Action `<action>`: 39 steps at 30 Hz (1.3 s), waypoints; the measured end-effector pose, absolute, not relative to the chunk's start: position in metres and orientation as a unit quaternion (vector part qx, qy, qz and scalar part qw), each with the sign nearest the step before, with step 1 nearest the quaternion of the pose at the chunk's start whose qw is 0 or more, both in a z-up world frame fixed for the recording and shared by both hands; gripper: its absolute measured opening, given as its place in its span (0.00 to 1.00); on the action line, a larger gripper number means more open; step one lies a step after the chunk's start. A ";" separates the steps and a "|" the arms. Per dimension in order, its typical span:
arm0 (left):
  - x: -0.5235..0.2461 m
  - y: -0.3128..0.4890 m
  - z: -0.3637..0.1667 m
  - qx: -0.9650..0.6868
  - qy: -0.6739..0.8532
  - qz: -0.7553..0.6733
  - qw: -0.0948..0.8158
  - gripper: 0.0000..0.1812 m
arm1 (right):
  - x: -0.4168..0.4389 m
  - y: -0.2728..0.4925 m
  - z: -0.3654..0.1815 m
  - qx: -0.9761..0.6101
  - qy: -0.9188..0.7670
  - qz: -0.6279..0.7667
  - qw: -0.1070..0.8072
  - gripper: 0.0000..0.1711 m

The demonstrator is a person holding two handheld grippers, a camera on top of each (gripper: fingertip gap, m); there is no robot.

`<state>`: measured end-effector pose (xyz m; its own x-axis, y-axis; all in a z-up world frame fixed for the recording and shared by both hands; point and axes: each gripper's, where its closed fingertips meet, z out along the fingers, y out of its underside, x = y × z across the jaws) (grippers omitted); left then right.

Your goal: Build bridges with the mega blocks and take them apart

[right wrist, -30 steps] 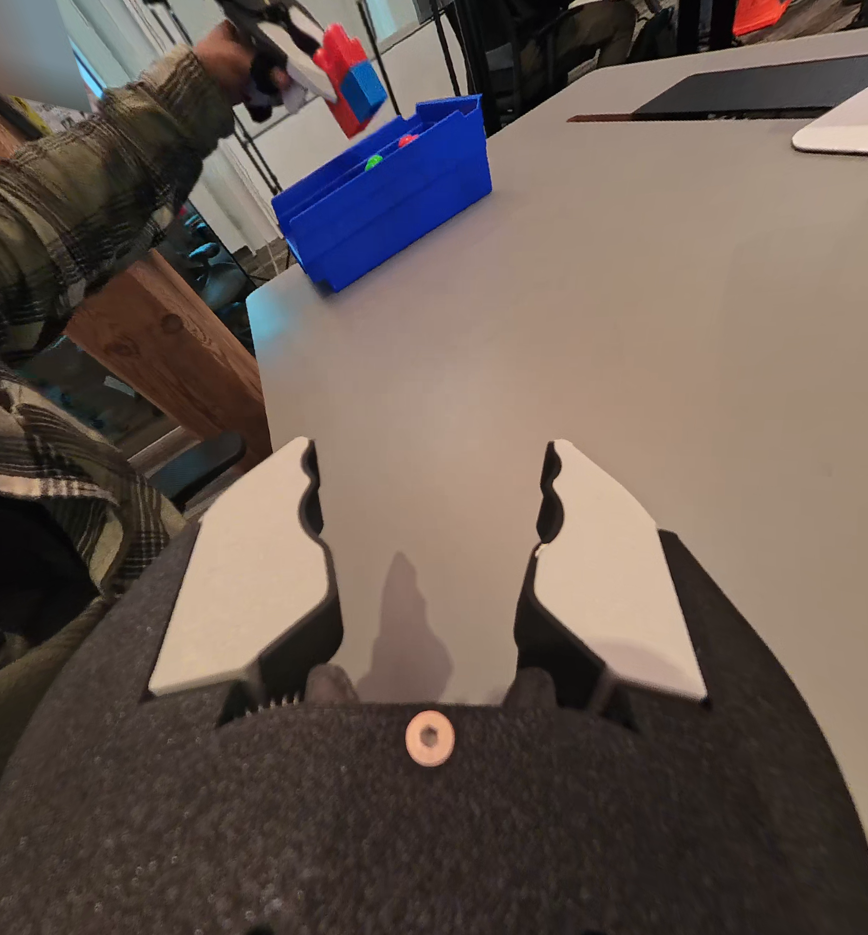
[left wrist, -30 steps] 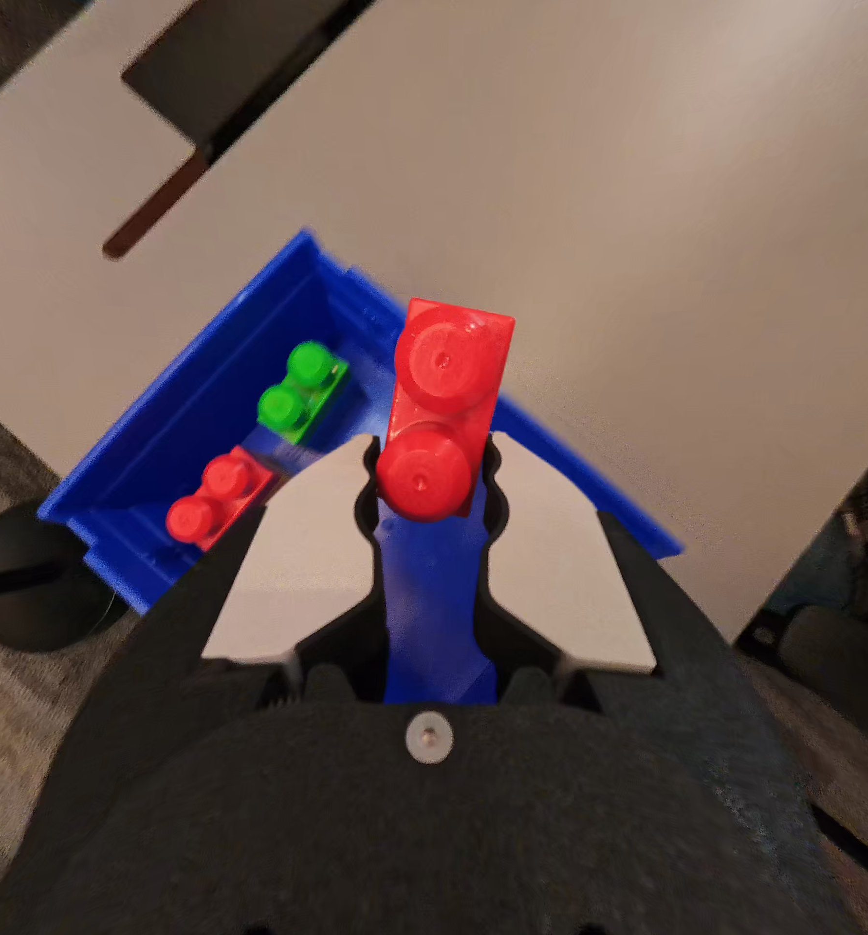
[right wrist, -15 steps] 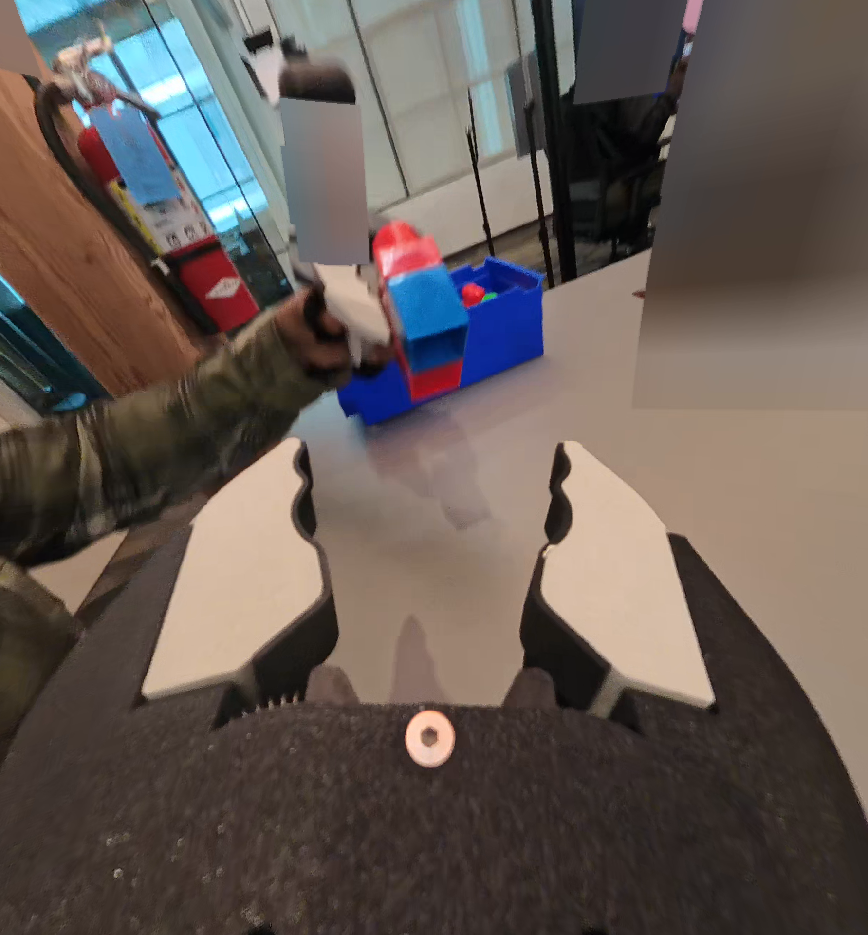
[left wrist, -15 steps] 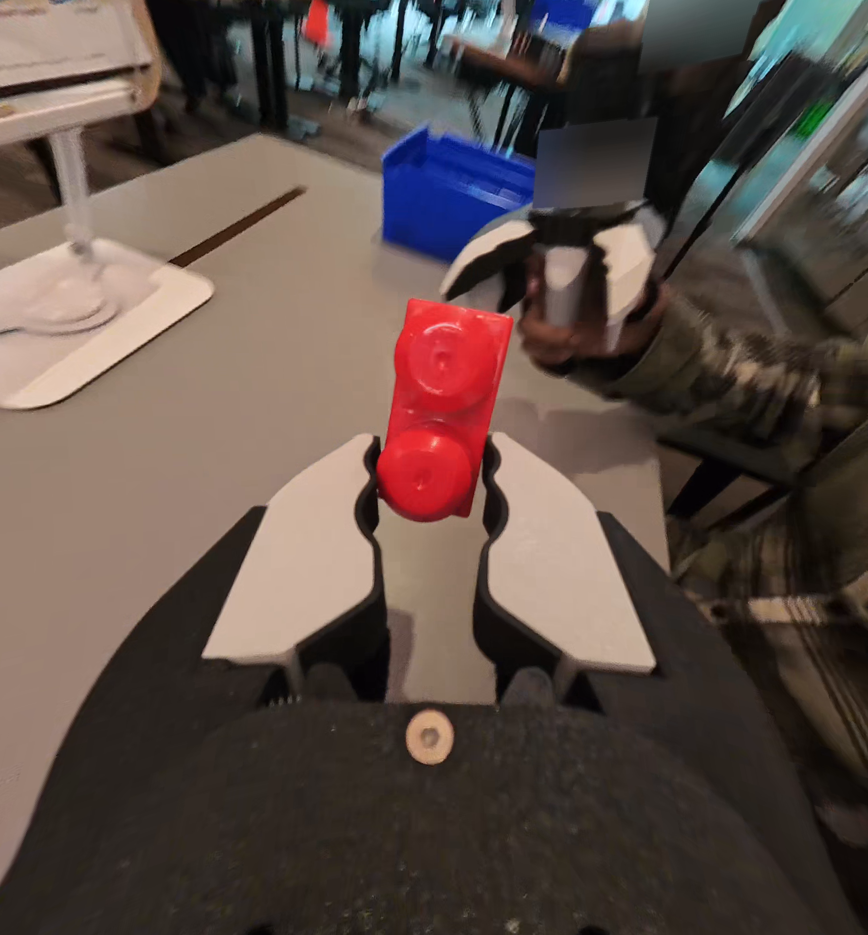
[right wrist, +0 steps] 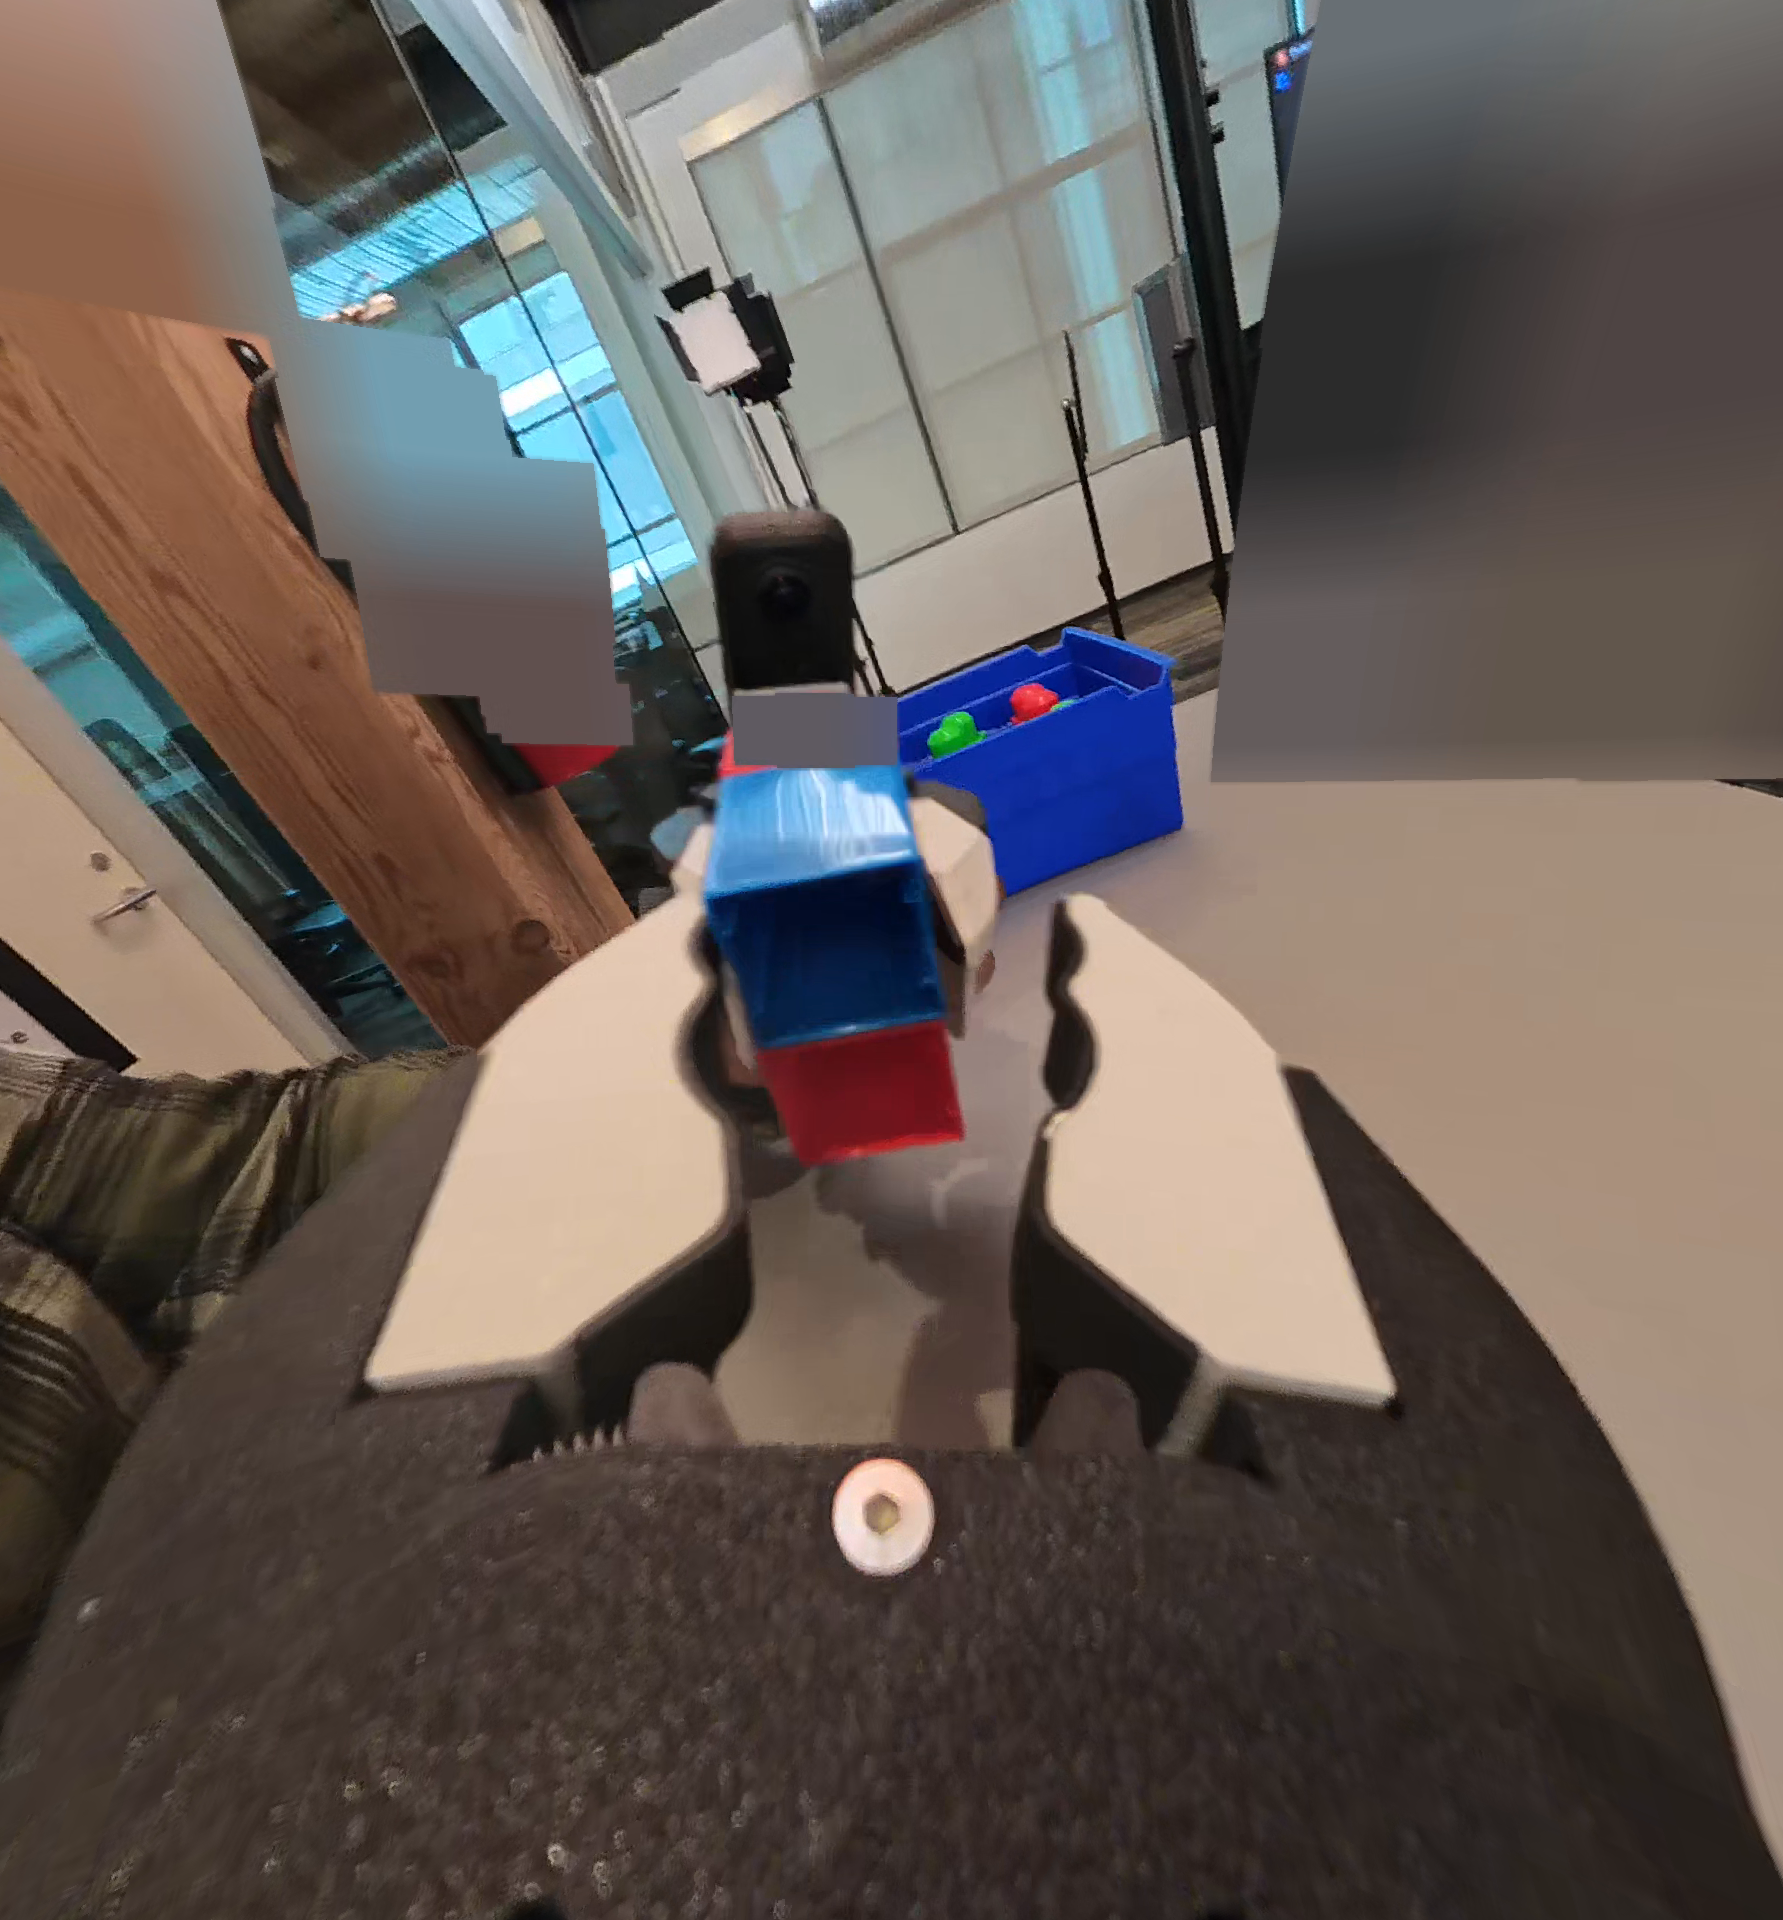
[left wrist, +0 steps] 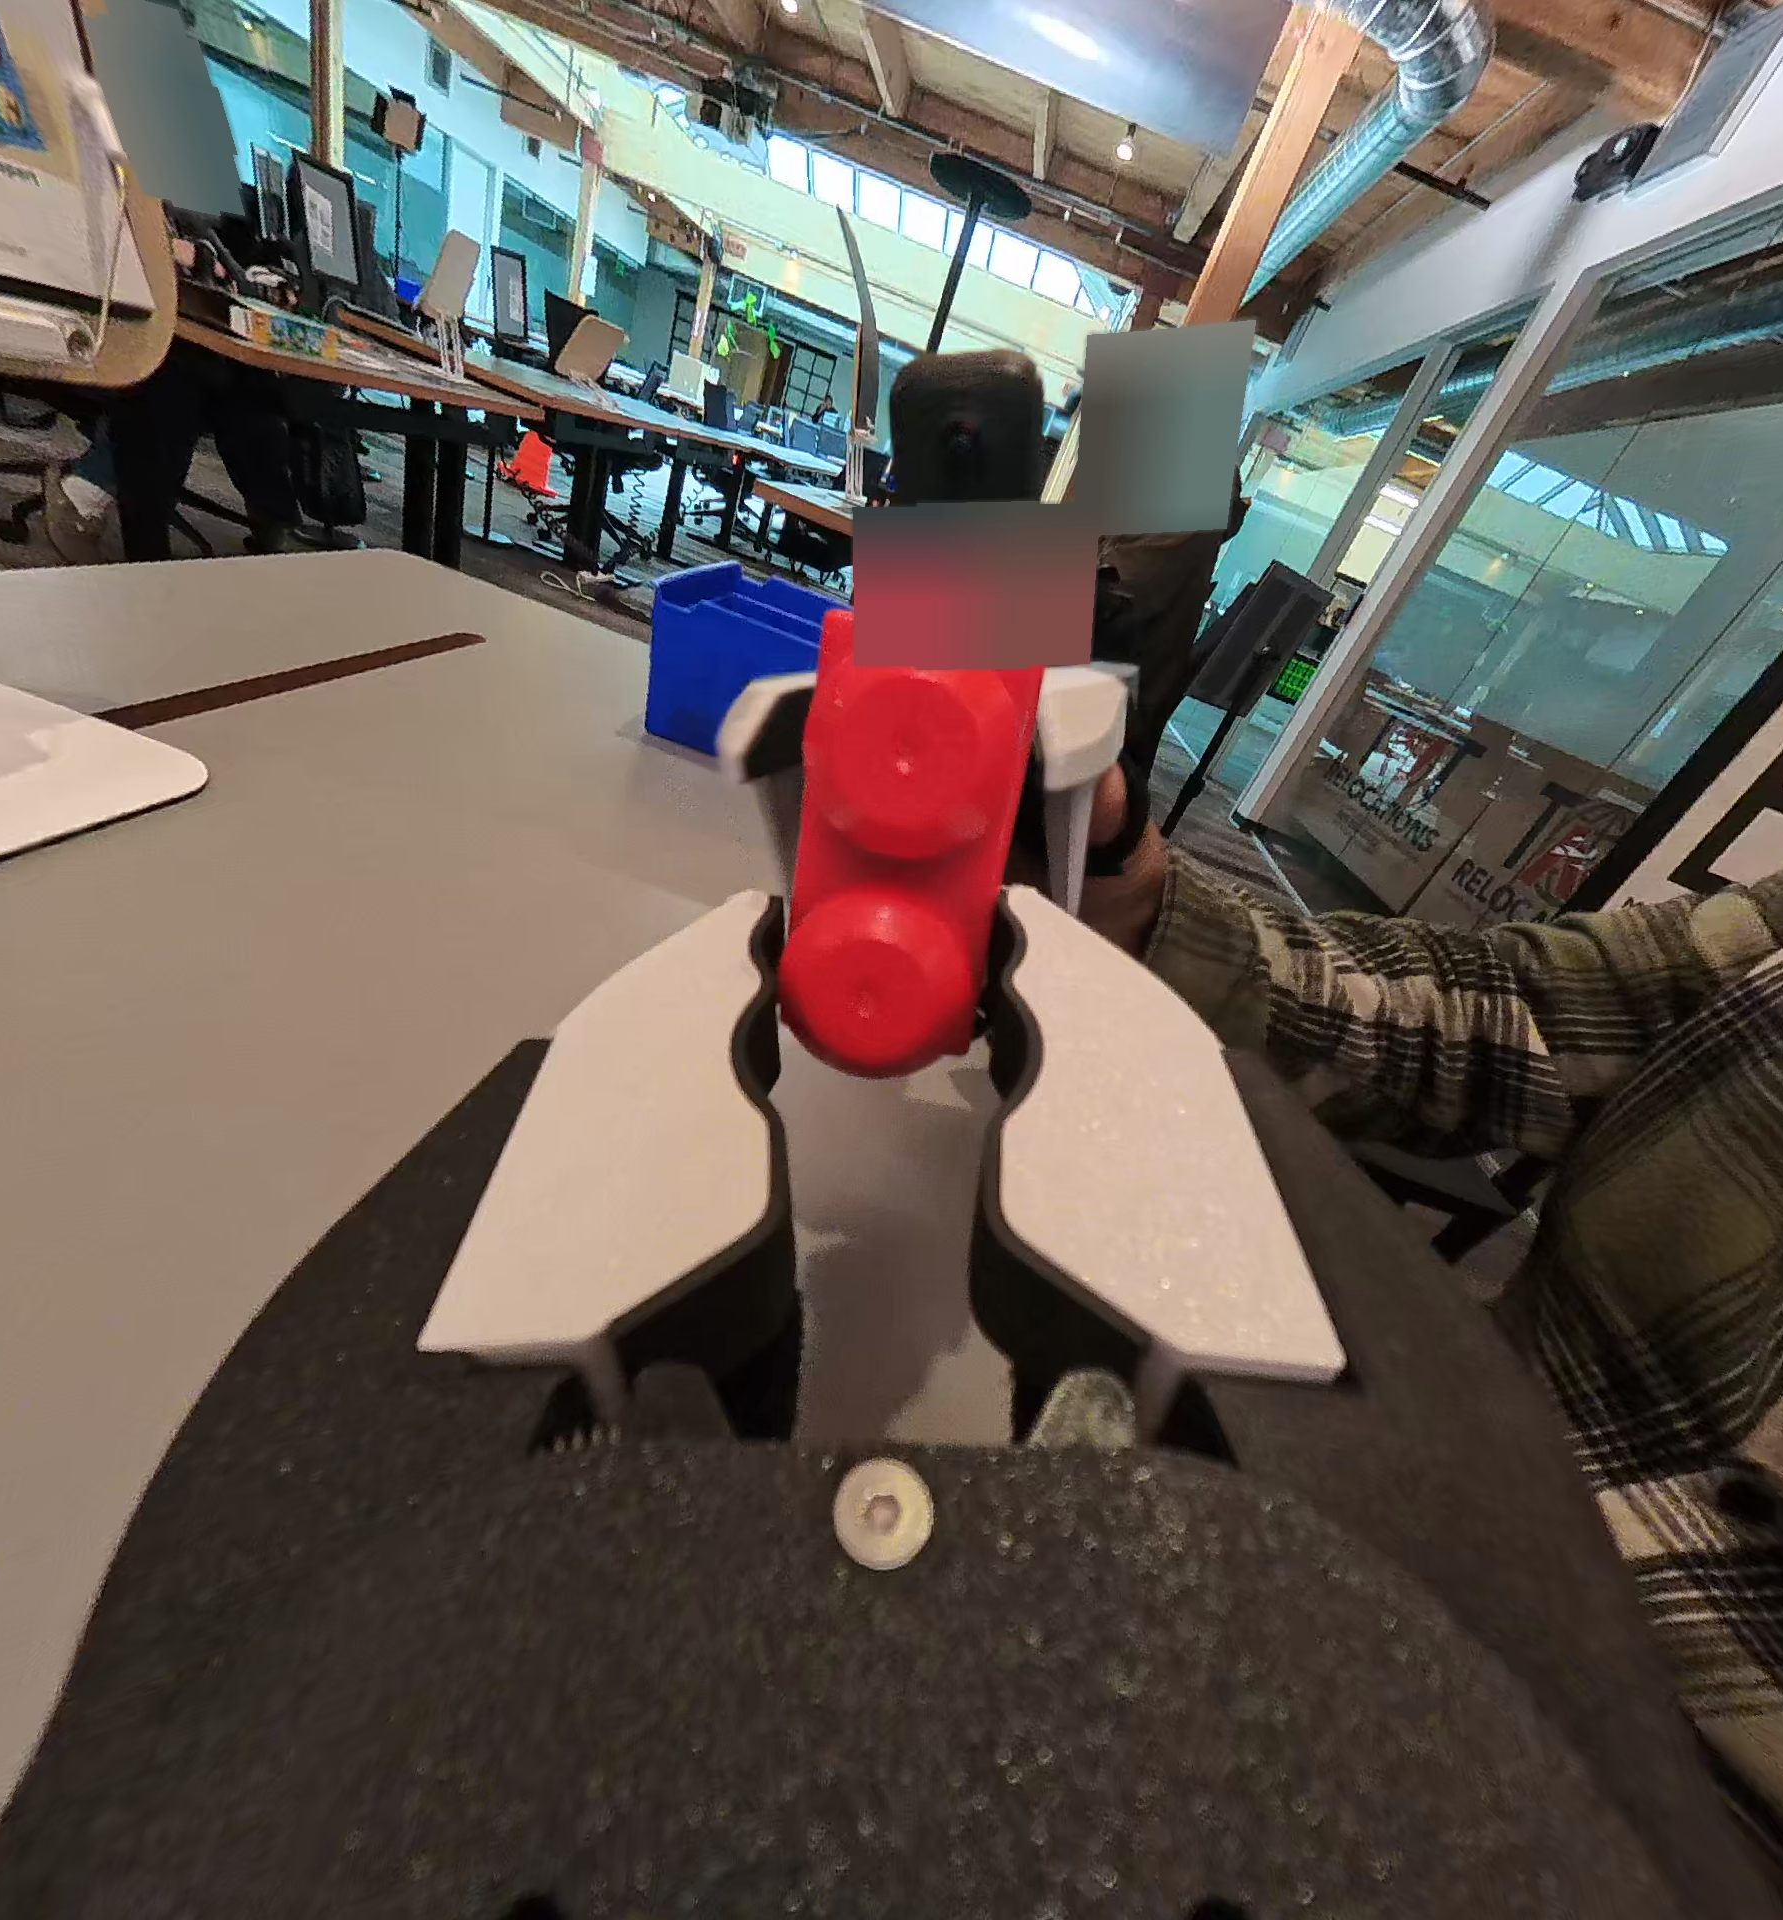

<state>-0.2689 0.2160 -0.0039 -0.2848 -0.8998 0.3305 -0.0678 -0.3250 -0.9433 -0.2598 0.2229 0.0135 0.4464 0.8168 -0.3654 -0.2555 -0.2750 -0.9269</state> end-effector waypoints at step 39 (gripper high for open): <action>-0.298 0.249 0.002 -0.497 0.418 -0.640 0.411 0.20 | 0.150 0.079 -0.001 -0.905 0.033 0.031 0.423 0.20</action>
<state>-0.2978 0.2486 0.0024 -0.1680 -0.9415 0.2920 0.1098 -0.3123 -0.9436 0.1496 0.0787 -0.0014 0.9959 -0.0344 -0.0837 -0.0862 -0.6402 -0.7634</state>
